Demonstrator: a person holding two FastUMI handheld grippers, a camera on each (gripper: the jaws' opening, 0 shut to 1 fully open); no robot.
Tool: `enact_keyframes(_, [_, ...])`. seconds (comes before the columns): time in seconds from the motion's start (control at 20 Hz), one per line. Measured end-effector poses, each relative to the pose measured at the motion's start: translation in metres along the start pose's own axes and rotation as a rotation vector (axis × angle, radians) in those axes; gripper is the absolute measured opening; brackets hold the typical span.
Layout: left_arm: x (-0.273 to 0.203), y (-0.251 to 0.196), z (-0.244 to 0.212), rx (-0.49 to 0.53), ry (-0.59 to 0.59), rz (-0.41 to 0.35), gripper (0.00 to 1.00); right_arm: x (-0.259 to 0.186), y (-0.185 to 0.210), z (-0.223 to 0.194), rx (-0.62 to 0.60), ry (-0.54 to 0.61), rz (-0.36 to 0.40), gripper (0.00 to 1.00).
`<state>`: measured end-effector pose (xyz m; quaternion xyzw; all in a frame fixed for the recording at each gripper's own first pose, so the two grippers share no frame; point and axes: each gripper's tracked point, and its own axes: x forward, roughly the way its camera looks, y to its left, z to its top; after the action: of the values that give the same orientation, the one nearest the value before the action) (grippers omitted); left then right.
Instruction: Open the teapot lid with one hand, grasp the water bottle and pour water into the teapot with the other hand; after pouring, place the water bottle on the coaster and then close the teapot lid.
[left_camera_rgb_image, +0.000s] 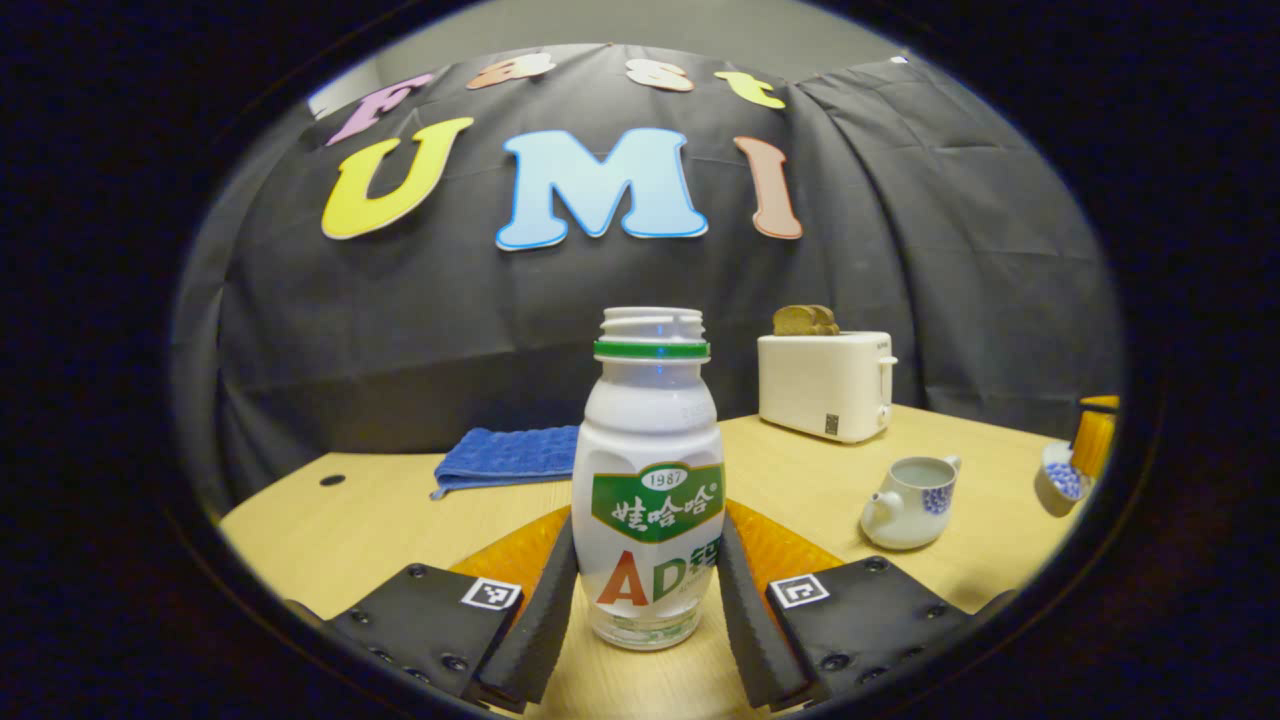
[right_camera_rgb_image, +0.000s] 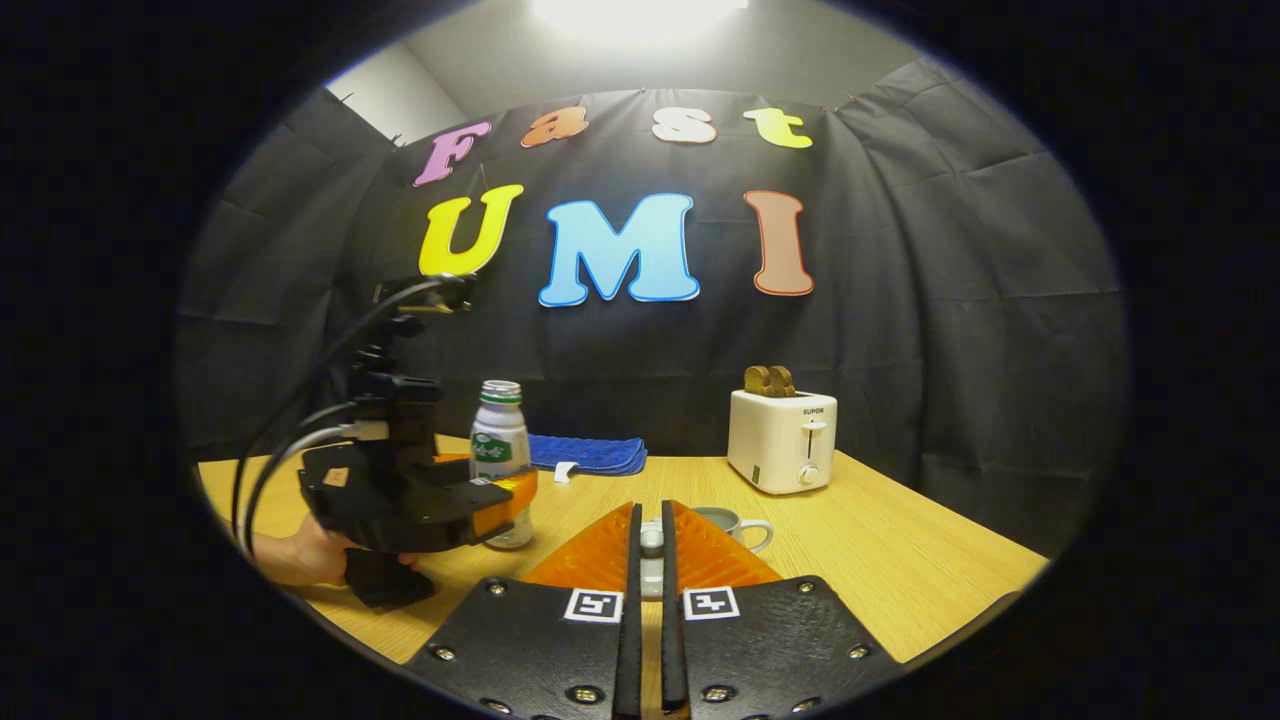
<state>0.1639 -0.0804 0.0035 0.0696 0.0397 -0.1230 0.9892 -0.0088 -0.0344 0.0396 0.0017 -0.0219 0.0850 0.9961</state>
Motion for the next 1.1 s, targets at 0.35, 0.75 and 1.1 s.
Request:
enact_keyframes(0.35, [0.019, -0.040, 0.015, 0.339, -0.002, -0.084, 0.80, -0.055, -0.008, -0.001, 0.061, -0.011, -0.027, 0.08])
enact_keyframes(0.75, [0.044, -0.075, 0.008, 0.708, 0.030, -0.133, 0.75, -0.089, -0.020, 0.001, 0.074, -0.031, -0.049, 0.08])
enact_keyframes(1.1, [0.054, -0.094, 0.004, 1.035, 0.044, -0.156, 0.71, -0.103, -0.039, 0.006, 0.079, -0.045, -0.084, 0.08])
